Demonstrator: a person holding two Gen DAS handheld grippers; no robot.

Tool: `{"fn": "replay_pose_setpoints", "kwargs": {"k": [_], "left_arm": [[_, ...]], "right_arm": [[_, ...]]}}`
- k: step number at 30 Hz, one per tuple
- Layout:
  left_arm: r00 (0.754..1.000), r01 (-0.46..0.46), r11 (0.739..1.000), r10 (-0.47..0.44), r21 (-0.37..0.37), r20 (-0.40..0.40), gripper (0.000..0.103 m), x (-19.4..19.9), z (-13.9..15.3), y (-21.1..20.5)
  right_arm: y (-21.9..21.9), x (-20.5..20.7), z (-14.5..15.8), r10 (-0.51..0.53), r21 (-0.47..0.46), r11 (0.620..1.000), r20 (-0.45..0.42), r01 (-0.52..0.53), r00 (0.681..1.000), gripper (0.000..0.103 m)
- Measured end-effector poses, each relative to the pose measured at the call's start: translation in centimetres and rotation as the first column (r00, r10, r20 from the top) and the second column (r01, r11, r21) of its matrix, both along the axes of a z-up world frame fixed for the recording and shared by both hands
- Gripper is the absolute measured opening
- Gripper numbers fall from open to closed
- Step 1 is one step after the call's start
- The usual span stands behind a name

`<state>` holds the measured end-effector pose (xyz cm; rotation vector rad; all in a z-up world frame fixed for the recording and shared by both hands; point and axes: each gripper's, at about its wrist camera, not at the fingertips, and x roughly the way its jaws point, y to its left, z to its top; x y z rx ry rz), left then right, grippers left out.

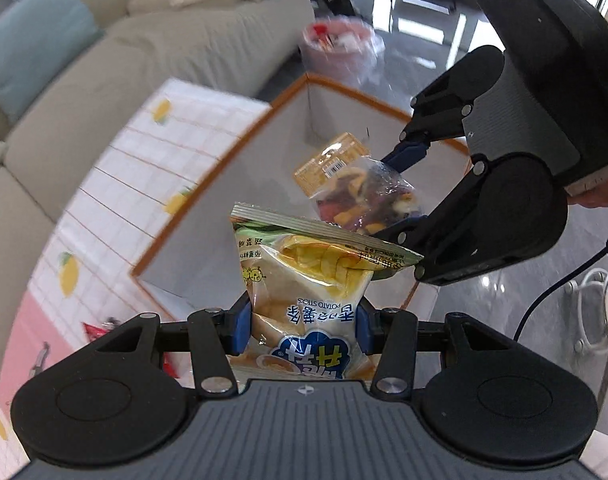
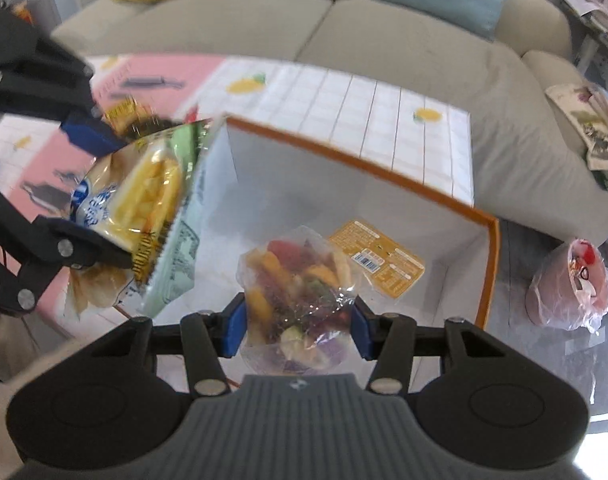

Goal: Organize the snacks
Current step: 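Carry both bags into the orange box and open both tools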

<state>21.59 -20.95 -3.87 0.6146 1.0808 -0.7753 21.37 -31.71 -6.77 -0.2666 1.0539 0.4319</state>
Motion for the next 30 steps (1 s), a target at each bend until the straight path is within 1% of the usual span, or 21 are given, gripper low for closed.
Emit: {"fn": "replay_pose_setpoints", "kwargs": {"k": [2,6,9,11,13,18,23,25,26,27,28,29,30], "left_arm": [[0.999,0.006,1.000,-0.006,0.022,-0.038,0.056,1.0,-1.6,-0.5],[0.997,-0.002,0.998,0.007,0.060,-0.076,0.056,2.7,-4.2,-1.4],[0.994,-0.006,0.997,0.014,0.072,-0.107,0.056,4.2,-5.7,-1.4],[0.993,0.003,0.996,0.007,0.091,-0.118,0.056,4.8,-6.8,-1.2],[0.991,0.014,0.993,0.001,0.120,-0.130,0.056,5.1,-7.8,-1.6],[0.986,0.036,0.986,-0.008,0.165,-0.166,0.056,5.7,-10.2,-1.8],[0.984,0.047,0.984,-0.016,0.173,-0.176,0.057,6.0,-11.1,-1.9],[0.984,0.047,0.983,-0.015,0.180,-0.175,0.062,6.2,-11.3,-1.8],[0.985,0.048,0.982,-0.016,0.182,-0.174,0.063,6.3,-11.4,-1.7],[0.986,0.046,0.981,-0.014,0.187,-0.169,0.067,6.6,-11.5,-2.0],[0.987,0.040,0.981,-0.009,0.191,-0.161,0.071,6.4,-11.4,-2.4],[0.988,0.033,0.981,-0.004,0.193,-0.152,0.074,6.0,-11.2,-2.7],[0.989,0.032,0.981,-0.003,0.190,-0.150,0.076,5.9,-10.9,-2.9]], "right_arm": [[-0.6,0.6,-1.3,0.008,-0.014,1.000,-0.032,-0.008,0.999,0.051],[-0.9,2.0,-3.9,0.031,-0.023,0.999,-0.089,-0.033,0.996,0.051],[-0.8,2.5,-5.1,0.040,-0.029,0.999,-0.121,-0.044,0.992,0.051],[-0.8,3.3,-5.9,0.046,-0.017,0.999,-0.143,-0.049,0.989,0.051],[-0.7,3.9,-6.5,0.053,0.003,0.999,-0.167,-0.053,0.984,0.051],[0.3,4.6,-7.9,0.085,0.005,0.996,-0.218,-0.086,0.972,0.051],[0.9,4.8,-8.4,0.102,-0.006,0.994,-0.233,-0.106,0.967,0.052],[0.8,4.8,-8.4,0.097,-0.004,0.995,-0.239,-0.101,0.966,0.053],[0.8,5.0,-8.5,0.094,-0.005,0.995,-0.242,-0.098,0.966,0.053],[0.8,5.0,-8.5,0.090,-0.005,0.996,-0.248,-0.094,0.965,0.054],[0.7,5.1,-8.5,0.085,-0.003,0.996,-0.253,-0.089,0.964,0.055],[0.4,5.0,-8.6,0.082,-0.001,0.996,-0.256,-0.085,0.963,0.056],[0.3,4.9,-8.6,0.077,0.000,0.997,-0.261,-0.080,0.962,0.061]]}}
